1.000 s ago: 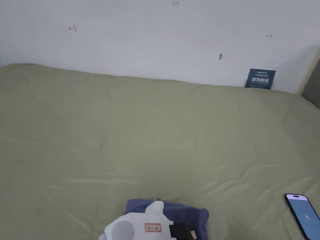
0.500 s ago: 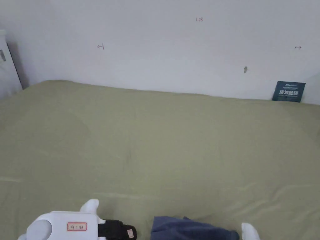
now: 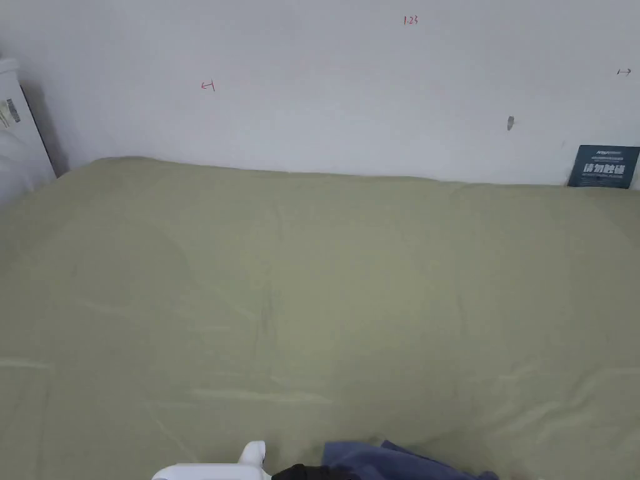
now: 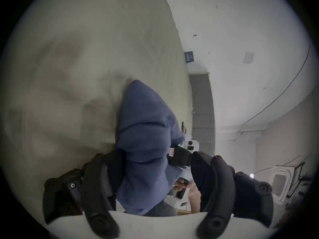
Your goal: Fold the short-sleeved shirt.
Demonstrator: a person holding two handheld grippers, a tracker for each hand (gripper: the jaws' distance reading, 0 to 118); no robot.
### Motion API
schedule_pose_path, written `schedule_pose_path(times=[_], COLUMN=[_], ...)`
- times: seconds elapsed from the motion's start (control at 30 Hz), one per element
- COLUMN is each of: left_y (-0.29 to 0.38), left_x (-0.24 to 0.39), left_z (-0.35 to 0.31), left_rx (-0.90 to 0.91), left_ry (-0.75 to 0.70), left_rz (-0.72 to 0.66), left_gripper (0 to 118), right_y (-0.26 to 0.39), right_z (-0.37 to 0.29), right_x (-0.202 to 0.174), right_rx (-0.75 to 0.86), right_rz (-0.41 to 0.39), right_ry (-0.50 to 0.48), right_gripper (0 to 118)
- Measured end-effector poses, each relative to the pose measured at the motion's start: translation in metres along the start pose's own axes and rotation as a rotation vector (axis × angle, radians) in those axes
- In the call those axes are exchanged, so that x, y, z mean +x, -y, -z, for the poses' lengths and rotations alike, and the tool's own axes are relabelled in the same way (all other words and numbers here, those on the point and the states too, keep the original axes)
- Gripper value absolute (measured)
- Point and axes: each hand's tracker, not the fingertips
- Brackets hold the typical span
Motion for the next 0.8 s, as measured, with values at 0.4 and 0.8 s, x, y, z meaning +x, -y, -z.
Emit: schedule_pose_path(times=[0.4, 0.8], left_y=[0.011, -0.019], left_x=[0.022, 0.033], left_z=[-0.003, -0.074], left_rx=[-0.033, -0.001], left_ry=[-0.184, -0.231], left_rz=[0.127, 0.194], left_gripper=[23, 22], right_y=[0.003, -0.001], right_z=[-0.002, -0.031], right_x=[-0.013, -0.058], right_rx=[0.01, 0.048], right_rz=[-0.03, -0.158], right_ry=[0.037, 0.094], right_gripper=[0, 0])
